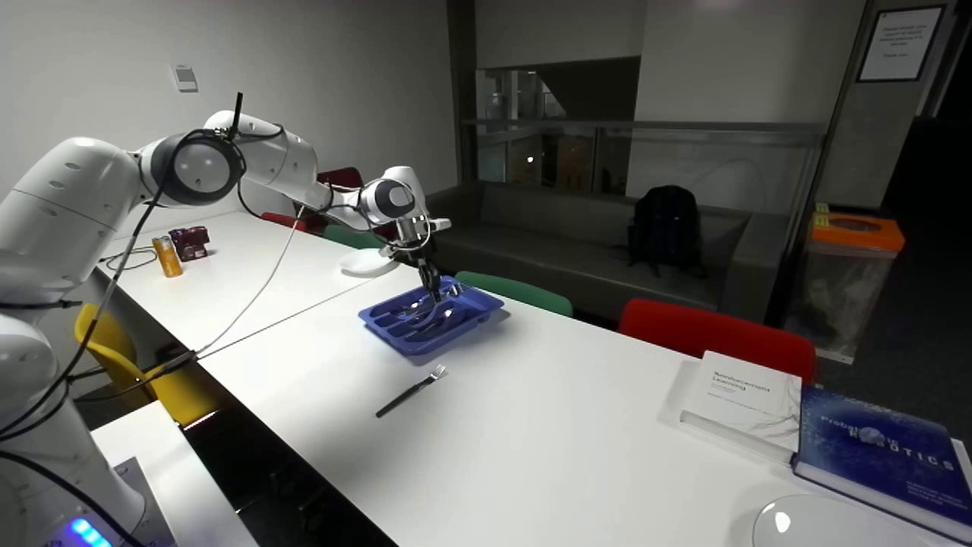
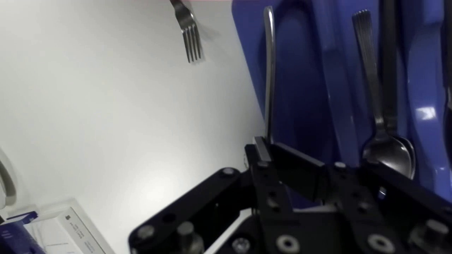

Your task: Remove two forks from the tray

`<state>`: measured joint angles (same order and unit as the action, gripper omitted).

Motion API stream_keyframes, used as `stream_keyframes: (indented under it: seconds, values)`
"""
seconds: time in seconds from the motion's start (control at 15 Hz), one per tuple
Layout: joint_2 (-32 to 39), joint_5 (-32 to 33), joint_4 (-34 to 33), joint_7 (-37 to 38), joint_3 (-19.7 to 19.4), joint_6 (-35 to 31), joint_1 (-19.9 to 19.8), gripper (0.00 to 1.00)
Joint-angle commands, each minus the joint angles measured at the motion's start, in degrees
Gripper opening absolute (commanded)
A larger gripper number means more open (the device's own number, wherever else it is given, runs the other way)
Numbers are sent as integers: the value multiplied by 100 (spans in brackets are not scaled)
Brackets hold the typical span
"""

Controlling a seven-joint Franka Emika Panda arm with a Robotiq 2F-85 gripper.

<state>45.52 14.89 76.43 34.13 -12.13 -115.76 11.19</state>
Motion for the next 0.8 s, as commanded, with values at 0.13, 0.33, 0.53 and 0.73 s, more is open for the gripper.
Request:
stream_keyframes:
  seconds: [0.13,0.33,0.53,0.73]
  values:
    - [-884,582,1498,332,-113,164,75,2]
    - [-948,811,1979,440,-127,54,23,2]
    - [-985,1058,2368,590,-157,-42,6,2]
    - [-998,1203,2669,692,-165,-260,-51,2]
